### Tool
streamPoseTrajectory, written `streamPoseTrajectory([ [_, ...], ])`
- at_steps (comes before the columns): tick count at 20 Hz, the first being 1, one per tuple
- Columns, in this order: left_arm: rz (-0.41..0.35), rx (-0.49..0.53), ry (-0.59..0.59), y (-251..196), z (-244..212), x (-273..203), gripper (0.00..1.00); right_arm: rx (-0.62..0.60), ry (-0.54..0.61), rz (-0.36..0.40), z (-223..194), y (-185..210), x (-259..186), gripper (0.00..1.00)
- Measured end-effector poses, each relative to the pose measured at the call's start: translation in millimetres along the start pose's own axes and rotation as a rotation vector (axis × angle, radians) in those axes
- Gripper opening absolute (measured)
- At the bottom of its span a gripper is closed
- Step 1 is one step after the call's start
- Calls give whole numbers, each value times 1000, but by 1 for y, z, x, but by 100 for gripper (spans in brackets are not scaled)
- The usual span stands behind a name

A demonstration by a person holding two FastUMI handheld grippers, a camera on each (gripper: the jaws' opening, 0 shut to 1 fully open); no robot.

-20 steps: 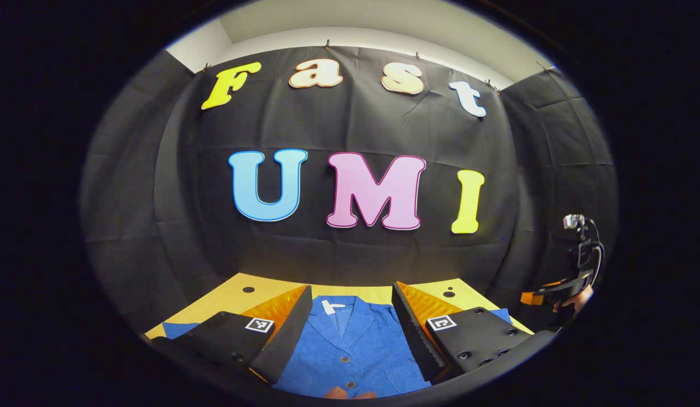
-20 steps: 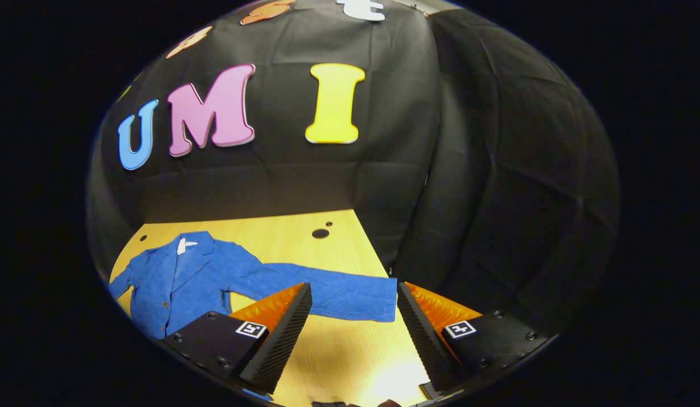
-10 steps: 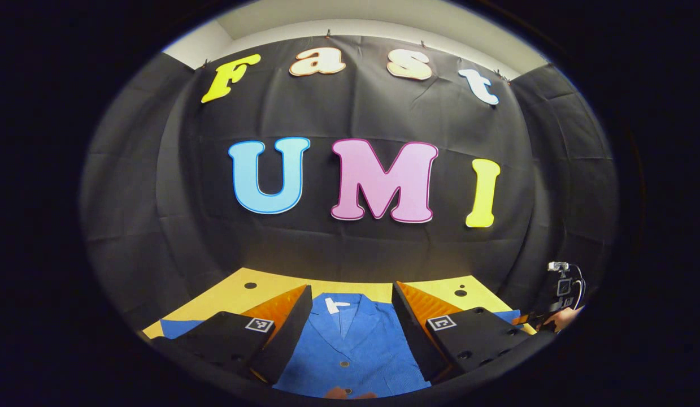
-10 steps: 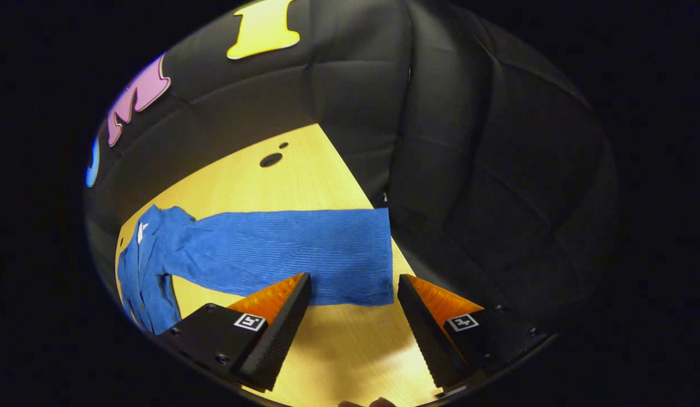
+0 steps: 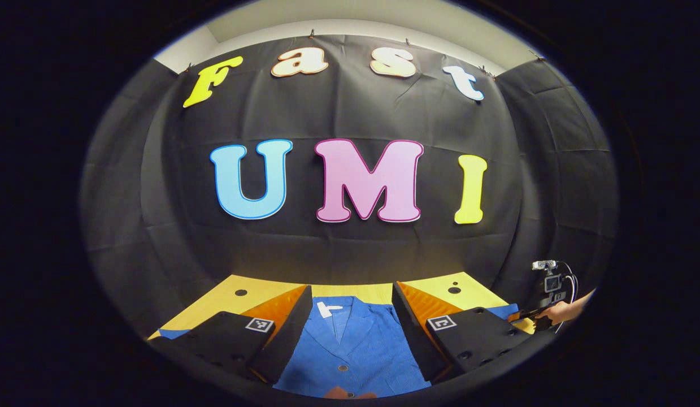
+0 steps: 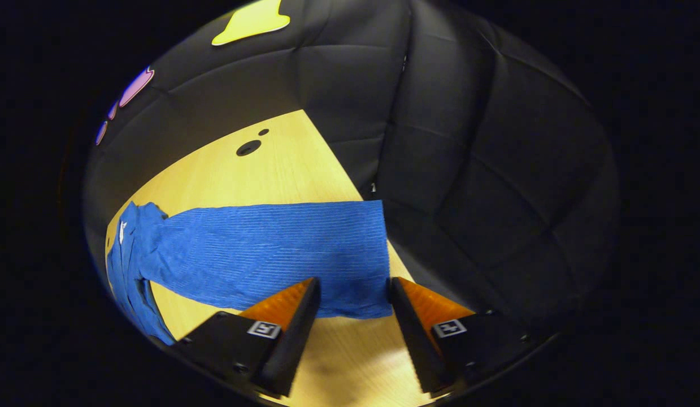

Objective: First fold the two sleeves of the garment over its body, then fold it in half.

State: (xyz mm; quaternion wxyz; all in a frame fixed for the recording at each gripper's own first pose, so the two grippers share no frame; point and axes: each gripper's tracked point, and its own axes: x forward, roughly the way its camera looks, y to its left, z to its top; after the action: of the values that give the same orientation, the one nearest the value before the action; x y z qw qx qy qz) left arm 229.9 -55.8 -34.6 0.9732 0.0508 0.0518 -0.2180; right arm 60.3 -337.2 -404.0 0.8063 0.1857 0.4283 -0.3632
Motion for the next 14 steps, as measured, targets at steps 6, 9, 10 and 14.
streamPoseTrajectory([
  [6, 6, 2, 4, 24, -1, 0, 81, 62, 25, 8, 1, 16, 2, 9],
  [9, 20, 0, -1, 35, -1, -2, 81, 38, 3, -10, 2, 17, -6, 5],
  [10, 20, -6, -5, 37, 0, -4, 81, 36, -28, -9, 7, 20, -12, 5],
  [14, -24, -27, 9, 45, -12, -8, 81, 23, -138, -8, 27, 36, -67, 5],
])
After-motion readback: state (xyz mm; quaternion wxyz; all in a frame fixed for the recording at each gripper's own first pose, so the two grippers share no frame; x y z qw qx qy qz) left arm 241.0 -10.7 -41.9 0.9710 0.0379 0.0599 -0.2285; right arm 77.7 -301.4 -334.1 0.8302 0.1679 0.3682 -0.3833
